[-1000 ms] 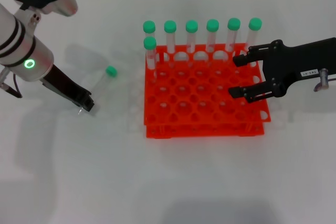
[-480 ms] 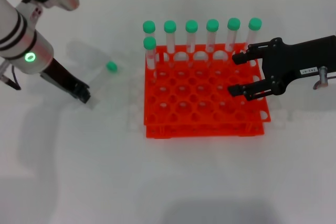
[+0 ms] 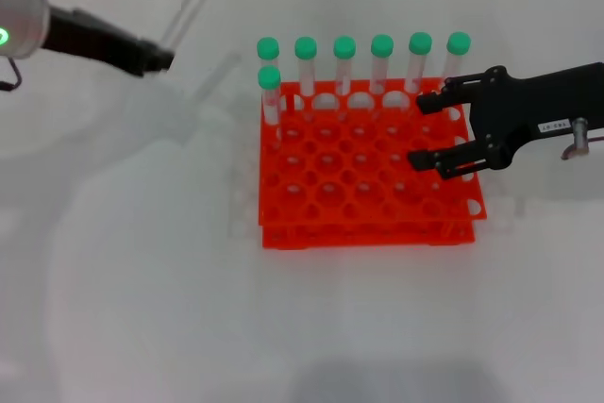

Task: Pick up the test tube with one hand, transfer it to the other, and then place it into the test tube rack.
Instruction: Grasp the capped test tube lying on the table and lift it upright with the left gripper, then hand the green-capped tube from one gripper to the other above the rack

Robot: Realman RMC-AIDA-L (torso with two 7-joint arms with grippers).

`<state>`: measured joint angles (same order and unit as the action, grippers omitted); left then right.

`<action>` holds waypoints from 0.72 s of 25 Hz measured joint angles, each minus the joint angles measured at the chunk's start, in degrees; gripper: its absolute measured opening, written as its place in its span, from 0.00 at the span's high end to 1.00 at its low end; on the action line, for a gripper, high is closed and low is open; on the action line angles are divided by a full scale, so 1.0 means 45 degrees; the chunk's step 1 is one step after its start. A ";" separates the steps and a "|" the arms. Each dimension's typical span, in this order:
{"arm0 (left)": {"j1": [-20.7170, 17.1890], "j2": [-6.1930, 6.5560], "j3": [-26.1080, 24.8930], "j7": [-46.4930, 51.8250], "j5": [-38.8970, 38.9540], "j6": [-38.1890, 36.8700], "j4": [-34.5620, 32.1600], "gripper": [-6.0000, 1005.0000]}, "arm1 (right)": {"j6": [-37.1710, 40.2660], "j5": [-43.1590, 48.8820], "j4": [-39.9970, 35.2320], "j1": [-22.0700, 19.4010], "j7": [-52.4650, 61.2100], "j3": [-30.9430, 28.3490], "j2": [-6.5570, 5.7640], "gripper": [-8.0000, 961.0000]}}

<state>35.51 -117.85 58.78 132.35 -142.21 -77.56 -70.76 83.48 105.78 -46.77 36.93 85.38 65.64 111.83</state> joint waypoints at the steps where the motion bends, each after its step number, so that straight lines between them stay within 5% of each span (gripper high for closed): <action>1: -0.0233 -0.0007 -0.0209 -0.0655 0.0764 0.0031 -0.0140 0.80 | 0.0008 -0.0001 -0.0002 -0.0001 0.0001 0.0002 0.0034 0.19; 6: -0.1086 0.0284 -0.1334 -0.4729 0.5422 -0.0409 0.0574 0.80 | 0.0045 -0.0010 -0.0017 0.0050 0.0006 0.0004 0.0280 0.19; 9: -0.0912 0.0804 -0.1664 -0.6643 0.7244 -0.1072 0.2213 0.80 | -0.0001 -0.0015 -0.0017 0.0076 0.0005 0.0003 0.0472 0.19; 13: 0.0484 0.1889 -0.1703 -0.9113 0.8630 -0.1960 0.6337 0.80 | -0.0103 -0.0029 -0.0018 0.0092 -0.0059 0.0003 0.0681 0.19; 18: 0.2012 0.2391 -0.1583 -1.0571 0.7896 -0.2164 0.9190 0.79 | -0.0253 -0.0222 -0.0017 0.0180 -0.0068 0.0030 0.0772 0.19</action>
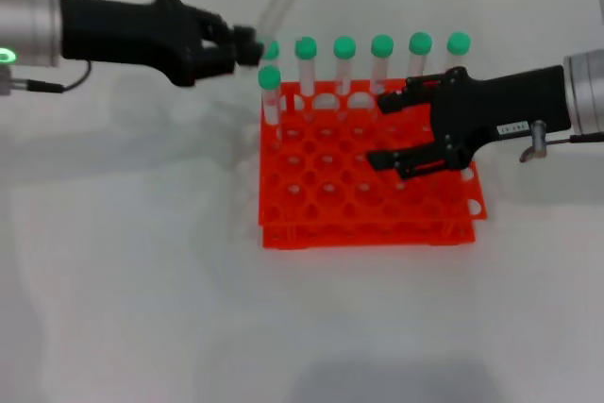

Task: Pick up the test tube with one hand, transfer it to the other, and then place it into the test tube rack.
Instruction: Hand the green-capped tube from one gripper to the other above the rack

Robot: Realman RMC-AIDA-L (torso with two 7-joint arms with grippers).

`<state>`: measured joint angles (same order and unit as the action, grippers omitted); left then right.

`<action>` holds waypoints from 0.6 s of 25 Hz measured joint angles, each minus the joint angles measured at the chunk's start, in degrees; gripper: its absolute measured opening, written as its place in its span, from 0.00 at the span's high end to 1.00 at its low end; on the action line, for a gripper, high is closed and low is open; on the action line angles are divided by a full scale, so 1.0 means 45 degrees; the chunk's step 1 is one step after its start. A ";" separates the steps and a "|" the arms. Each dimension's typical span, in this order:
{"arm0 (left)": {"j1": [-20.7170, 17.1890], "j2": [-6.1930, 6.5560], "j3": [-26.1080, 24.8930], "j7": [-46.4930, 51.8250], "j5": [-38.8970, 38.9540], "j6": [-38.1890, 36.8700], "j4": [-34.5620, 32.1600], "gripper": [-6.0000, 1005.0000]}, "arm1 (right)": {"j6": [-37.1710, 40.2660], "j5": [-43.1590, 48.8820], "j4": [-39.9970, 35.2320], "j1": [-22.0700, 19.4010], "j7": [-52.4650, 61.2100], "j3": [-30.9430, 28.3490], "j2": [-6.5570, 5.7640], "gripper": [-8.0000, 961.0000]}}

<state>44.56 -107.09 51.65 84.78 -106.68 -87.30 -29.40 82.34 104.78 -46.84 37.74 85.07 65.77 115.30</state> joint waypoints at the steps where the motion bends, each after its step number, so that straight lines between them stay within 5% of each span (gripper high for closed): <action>1: 0.0217 -0.0026 0.0001 -0.0066 -0.0387 0.0080 0.0195 0.79 | -0.0032 -0.0063 0.0003 0.0003 -0.0001 0.0018 0.0007 0.19; 11: 0.1053 -0.0681 0.0014 0.0068 -0.2397 0.0837 0.0431 0.79 | -0.0154 -0.0162 0.0047 -0.0082 0.0062 -0.0037 -0.0114 0.20; 15: 0.1028 -0.0801 0.0012 -0.0144 -0.2418 0.0968 0.0329 0.79 | -0.0005 -0.0146 0.0018 0.0028 0.0201 -0.0067 -0.0414 0.20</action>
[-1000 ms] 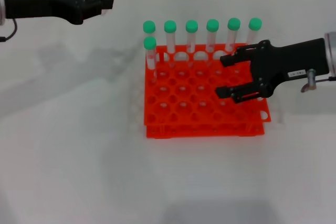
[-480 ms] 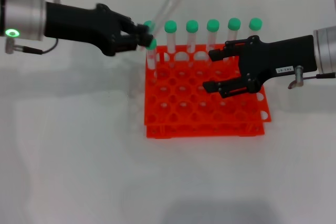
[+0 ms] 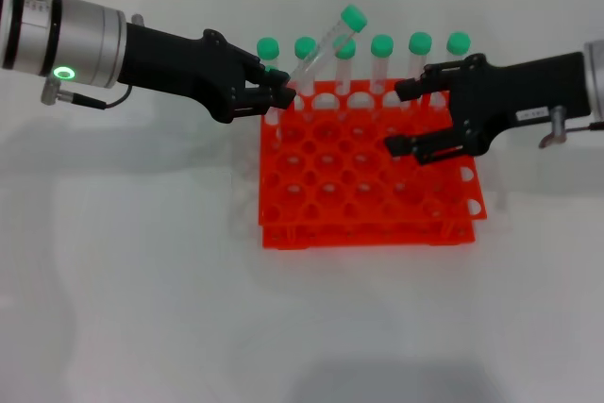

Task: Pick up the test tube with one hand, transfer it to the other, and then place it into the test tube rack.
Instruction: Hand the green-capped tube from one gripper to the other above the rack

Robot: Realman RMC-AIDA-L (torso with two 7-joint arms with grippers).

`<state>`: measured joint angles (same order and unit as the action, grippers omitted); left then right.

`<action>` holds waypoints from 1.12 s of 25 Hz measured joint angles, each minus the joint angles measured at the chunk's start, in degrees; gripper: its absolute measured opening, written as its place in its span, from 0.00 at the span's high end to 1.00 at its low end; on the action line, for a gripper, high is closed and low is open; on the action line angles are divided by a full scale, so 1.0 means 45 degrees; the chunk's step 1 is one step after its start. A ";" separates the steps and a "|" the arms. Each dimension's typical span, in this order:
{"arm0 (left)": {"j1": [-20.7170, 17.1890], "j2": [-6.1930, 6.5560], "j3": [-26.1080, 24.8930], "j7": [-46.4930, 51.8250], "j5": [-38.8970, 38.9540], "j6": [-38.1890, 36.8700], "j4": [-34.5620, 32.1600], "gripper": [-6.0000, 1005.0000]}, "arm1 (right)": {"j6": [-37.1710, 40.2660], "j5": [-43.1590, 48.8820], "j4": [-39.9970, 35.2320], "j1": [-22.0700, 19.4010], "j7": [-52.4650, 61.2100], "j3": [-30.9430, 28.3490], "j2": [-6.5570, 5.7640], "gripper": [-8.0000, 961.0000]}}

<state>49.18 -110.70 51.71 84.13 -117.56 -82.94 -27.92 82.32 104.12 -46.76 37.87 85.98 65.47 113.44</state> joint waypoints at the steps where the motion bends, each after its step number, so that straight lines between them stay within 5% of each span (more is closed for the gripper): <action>1: -0.0001 -0.0009 0.0000 -0.0028 0.0000 0.0054 -0.0015 0.79 | 0.0041 -0.0016 -0.0029 0.0037 0.0129 -0.0037 -0.0104 0.20; 5: -0.0055 -0.0131 -0.0099 -0.0597 0.0154 0.0121 -0.0018 0.78 | 0.0325 -0.0056 -0.0118 0.0136 0.0603 -0.0712 -0.0342 0.20; 16: -0.0228 -0.0340 -0.0050 -0.1522 0.0715 0.0133 -0.0028 0.78 | 0.0432 -0.1294 0.1073 0.0196 0.1325 -0.2477 -0.0166 0.21; 28: -0.0168 -0.0540 -0.0044 -0.1663 0.0720 0.0126 -0.0269 0.77 | 0.0611 -0.5628 0.5627 0.0399 -0.3093 -0.2196 0.0560 0.22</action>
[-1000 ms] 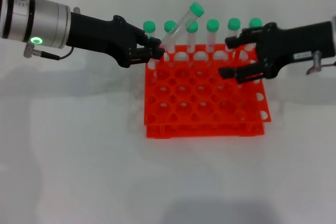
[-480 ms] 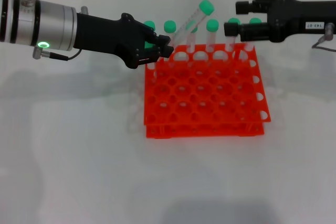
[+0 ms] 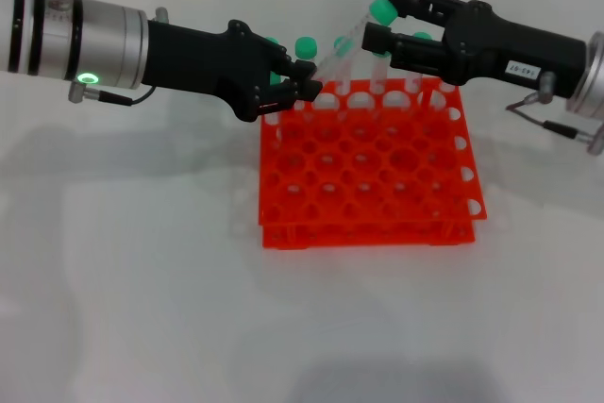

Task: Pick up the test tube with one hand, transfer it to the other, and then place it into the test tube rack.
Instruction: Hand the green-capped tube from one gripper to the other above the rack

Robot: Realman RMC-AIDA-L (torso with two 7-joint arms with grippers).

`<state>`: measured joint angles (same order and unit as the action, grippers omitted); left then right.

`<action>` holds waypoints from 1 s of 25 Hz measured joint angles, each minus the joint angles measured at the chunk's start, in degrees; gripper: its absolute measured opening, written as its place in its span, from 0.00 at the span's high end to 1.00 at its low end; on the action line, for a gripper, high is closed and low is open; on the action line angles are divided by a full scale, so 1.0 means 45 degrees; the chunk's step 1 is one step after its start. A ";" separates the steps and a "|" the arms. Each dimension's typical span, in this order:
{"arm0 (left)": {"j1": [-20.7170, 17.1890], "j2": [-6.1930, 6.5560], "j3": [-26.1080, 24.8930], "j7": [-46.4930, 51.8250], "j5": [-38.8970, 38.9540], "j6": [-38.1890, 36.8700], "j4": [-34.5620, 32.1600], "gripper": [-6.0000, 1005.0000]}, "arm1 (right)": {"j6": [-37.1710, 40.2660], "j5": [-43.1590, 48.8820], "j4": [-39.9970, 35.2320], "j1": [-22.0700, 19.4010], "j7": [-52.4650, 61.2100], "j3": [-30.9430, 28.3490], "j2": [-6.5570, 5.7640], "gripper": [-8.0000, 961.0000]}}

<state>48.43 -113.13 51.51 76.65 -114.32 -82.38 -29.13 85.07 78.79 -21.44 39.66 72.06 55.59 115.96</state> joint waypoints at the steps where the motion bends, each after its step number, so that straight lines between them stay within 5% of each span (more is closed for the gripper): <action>1: 0.0013 -0.0010 0.0002 -0.0012 0.0000 0.0013 -0.0002 0.77 | 0.0054 -0.0558 0.0664 0.0139 -0.0659 0.0130 0.0026 0.22; 10: 0.0077 -0.0057 -0.0012 -0.0168 0.0010 0.0026 -0.0032 0.77 | 0.0168 -0.2552 0.3209 0.0721 -0.3131 0.0210 0.0056 0.22; 25: 0.0042 -0.0075 -0.0050 -0.0197 0.0016 0.0024 -0.0206 0.76 | -0.0031 -0.2588 0.3289 0.0724 -0.3174 0.0238 0.0048 0.23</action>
<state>48.62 -113.47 51.28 75.76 -114.25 -82.27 -30.06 84.93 67.14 -6.64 42.92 57.77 56.66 116.18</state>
